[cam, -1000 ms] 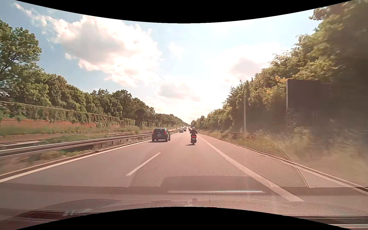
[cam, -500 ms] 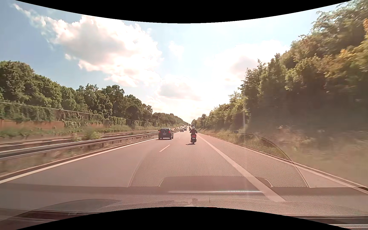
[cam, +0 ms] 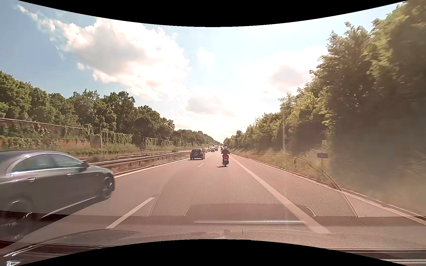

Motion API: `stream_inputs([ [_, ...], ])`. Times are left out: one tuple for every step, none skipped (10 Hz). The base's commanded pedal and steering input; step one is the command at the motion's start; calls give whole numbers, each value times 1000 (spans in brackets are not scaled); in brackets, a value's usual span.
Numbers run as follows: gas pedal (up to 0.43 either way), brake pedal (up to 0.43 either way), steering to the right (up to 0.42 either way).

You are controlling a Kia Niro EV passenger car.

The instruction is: Follow the waypoints while adhering to traffic rules and regulations

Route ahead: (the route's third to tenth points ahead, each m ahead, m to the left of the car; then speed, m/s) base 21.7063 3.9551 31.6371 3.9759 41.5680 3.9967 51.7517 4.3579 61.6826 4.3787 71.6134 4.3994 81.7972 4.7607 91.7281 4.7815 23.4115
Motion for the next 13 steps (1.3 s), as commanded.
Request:
stream_inputs([
  [268, 12, -2],
  [268, 12, -2],
  [268, 12, -2],
  [268, 12, -2],
  [268, 12, -3],
  [268, 12, -2],
  [268, 12, -2],
  [268, 12, -2],
  [268, 12, -1],
  [268, 12, -1],
  [268, 12, -1],
  [268, 12, 0],
  [268, 6, 0],
])
